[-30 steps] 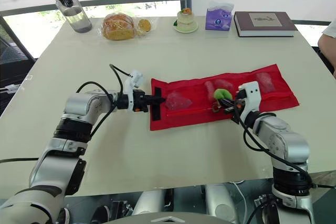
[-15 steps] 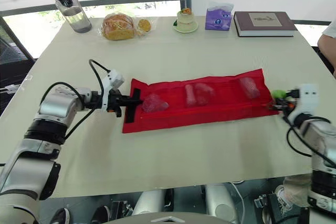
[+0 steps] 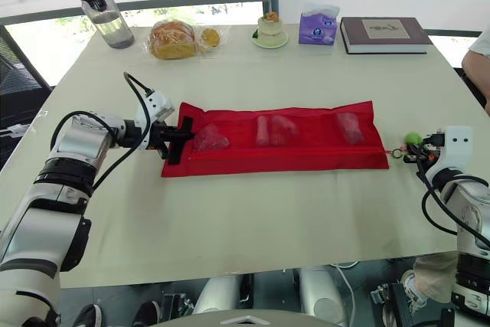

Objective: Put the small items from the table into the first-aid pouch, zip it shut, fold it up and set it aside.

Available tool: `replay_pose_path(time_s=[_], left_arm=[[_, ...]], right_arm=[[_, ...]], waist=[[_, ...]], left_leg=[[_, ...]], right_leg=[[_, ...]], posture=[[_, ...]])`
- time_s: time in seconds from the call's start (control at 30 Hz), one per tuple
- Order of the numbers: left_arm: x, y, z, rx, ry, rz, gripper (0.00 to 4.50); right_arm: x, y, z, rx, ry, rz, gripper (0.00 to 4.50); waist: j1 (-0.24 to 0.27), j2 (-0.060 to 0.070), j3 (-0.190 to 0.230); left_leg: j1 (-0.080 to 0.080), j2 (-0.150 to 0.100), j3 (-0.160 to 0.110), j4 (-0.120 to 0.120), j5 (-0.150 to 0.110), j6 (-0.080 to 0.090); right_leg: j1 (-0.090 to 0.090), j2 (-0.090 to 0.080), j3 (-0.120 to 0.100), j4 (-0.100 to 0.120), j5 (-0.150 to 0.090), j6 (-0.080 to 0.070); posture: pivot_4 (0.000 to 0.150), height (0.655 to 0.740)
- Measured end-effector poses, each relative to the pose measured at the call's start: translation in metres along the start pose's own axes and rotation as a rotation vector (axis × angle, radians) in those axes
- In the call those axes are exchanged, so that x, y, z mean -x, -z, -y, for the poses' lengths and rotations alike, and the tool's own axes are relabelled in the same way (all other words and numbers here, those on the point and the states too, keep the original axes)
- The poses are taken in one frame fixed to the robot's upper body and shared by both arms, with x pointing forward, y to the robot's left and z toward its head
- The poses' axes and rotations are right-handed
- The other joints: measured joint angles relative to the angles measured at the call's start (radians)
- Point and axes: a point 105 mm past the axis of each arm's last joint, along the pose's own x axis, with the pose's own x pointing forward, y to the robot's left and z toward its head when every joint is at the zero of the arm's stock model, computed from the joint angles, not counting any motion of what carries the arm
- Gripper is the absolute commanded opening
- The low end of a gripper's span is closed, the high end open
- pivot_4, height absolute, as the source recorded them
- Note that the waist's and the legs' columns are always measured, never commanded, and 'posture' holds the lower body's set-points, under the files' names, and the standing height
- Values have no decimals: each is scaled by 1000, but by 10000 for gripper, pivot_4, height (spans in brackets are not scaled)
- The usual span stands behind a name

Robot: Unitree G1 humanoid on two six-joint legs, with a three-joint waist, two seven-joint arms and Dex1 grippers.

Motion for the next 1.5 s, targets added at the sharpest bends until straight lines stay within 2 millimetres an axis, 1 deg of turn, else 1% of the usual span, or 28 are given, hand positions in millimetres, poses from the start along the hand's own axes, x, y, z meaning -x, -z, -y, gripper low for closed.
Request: replay_pose_path(time_s=[0.1,0.17,0.2,0.23,0.27,0.33,0.37,0.4,0.43,0.47,0.5,0.57,0.6,0.63,0.67,0.7,0.77,0.83,0.9,0.97,1.0,1.07,1.13,1.27,1.37,1.43,1.5], left_arm=[[4,3,-3,6,-19,-5,0],[5,3,-5,7,-30,-3,7215],[6,4,-6,10,-39,-3,9868],[9,6,-8,17,-53,-5,15815],[12,9,-10,26,-62,-11,19382],[18,13,-11,35,-74,-16,27507],[20,15,-12,41,-78,-17,30412],[21,14,-12,43,-80,-12,34367],[22,13,-12,36,-82,-3,36859],[24,13,-13,26,-85,3,41904],[28,9,-13,5,-87,37,43907],[39,-18,-8,-73,-66,190,43907],[43,-28,-5,-92,-54,235,43907],[48,-39,-1,-102,-40,291,43907],[55,-58,8,-126,-11,379,43907],[58,-68,13,-145,4,412,43907],[62,-81,24,-173,33,456,43907],[62,-88,35,-189,71,469,43907],[64,-95,47,-195,117,483,43907],[67,-107,70,-234,204,511,43907],[69,-114,84,-264,253,524,43907],[71,-118,94,-282,291,528,43907],[75,-123,112,-288,375,535,43907],[83,-124,133,-298,484,513,43907],[89,-123,149,-329,563,488,43907],[90,-123,155,-342,598,482,43907],[91,-122,156,-350,607,474,43907]], right_arm=[[11,1,1,6,-47,-14,26834],[17,0,2,0,-62,-5,36977],[19,0,2,0,-69,-5,41180],[24,1,0,7,-92,-10,45000],[26,2,-2,7,-106,-13,45000],[37,6,-8,1,-158,-26,45000],[39,6,-11,-2,-173,-29,45000],[42,7,-16,-12,-198,-33,45000],[45,8,-22,-21,-226,-37,45000],[47,8,-25,-25,-242,-38,45000],[49,8,-29,-36,-258,-37,45000],[52,9,-36,-75,-279,-29,45000],[52,9,-37,-80,-283,-25,45000],[51,8,-38,-83,-280,-18,45000],[48,7,-40,-86,-274,-5,45000],[45,5,-43,-91,-279,5,45000],[39,2,-50,-130,-296,39,45000],[37,-1,-61,-174,-334,57,45000],[37,2,-70,-185,-359,38,45000],[34,12,-78,-208,-362,-1,45000],[32,23,-83,-231,-360,-43,45000],[32,31,-86,-242,-358,-78,45000],[32,39,-85,-254,-328,-127,45000],[30,39,-82,-247,-283,-134,45000],[22,35,-73,-260,-211,-108,45000],[17,33,-63,-263,-152,-93,45000],[14,33,-59,-260,-126,-85,45000]], waist=[[-2,0,0],[-3,0,0],[-3,0,0],[-2,0,0],[-2,0,0],[1,0,0],[2,0,0],[5,0,0],[6,0,0],[7,0,0],[8,-1,1],[17,-2,1],[20,-2,1],[24,-2,1],[27,-2,1],[28,-2,1],[30,-2,1],[29,-2,1],[29,-2,1],[29,-2,1],[30,-2,1],[30,-2,1],[29,-2,1],[28,-2,1],[29,-2,1],[30,-2,1],[32,-2,1]], left_leg=[[0,0,0,0,0,0],[1,0,0,0,0,0],[1,0,0,0,0,0],[0,1,0,0,0,0],[1,1,0,0,0,0],[0,0,0,0,0,0],[-1,0,0,0,0,0],[-1,0,0,0,0,0],[-2,0,0,0,0,0],[-2,0,0,0,0,0],[-2,0,0,0,0,0],[-3,1,-1,0,0,0],[-3,2,-1,0,0,0],[-3,1,0,0,0,0],[-3,1,-1,0,0,0],[-3,1,0,0,0,0],[-3,1,-1,0,0,0],[-3,1,-1,0,0,0],[-5,1,-1,0,0,0],[-8,1,-2,0,0,0],[-9,1,-2,0,0,0],[-9,0,-2,0,0,0],[-10,0,-4,2,0,0],[-10,0,-5,2,0,0],[-10,0,-5,4,0,1],[-11,0,-5,7,0,1],[-12,0,-6,8,1,2]], right_leg=[[0,0,1,0,0,0],[0,0,1,0,0,0],[0,0,1,0,0,0],[0,0,1,0,0,0],[0,0,1,0,0,0],[0,0,0,0,0,0],[0,-1,0,-1,0,0],[0,-1,0,-1,0,0],[0,-2,0,-1,0,0],[0,-3,0,-2,0,0],[0,-3,0,-2,0,0],[0,-4,-2,-3,0,0],[0,-5,-2,-4,0,0],[0,-5,-2,-4,0,0],[1,-6,-2,-5,0,0],[1,-6,-2,-5,0,0],[1,-6,-2,-5,0,0],[1,-5,-3,-5,0,0],[1,-4,-5,-6,0,0],[1,-5,-9,-9,1,-1],[1,-5,-9,-9,1,-2],[0,-6,-9,-9,1,-2],[1,-6,-11,-9,1,-1],[1,-5,-12,-9,0,0],[1,-5,-12,-8,0,0],[1,-5,-12,-8,0,0],[1,-5,-12,-8,1,1]], posture=[[1500,7400],[1500,7400],[1500,7400],[1500,7400],[1500,7400],[1500,7400],[1500,7400],[1500,7400],[1500,7400],[1500,7400],[1500,7400],[1500,7400],[1500,7400],[1500,7400],[1500,7400],[1500,7400],[1500,7400],[1500,7400],[1500,7400],[1500,7400],[1500,7400],[1500,7400],[1500,7400],[1500,7400],[1500,7400],[1500,7400],[1500,7400]])
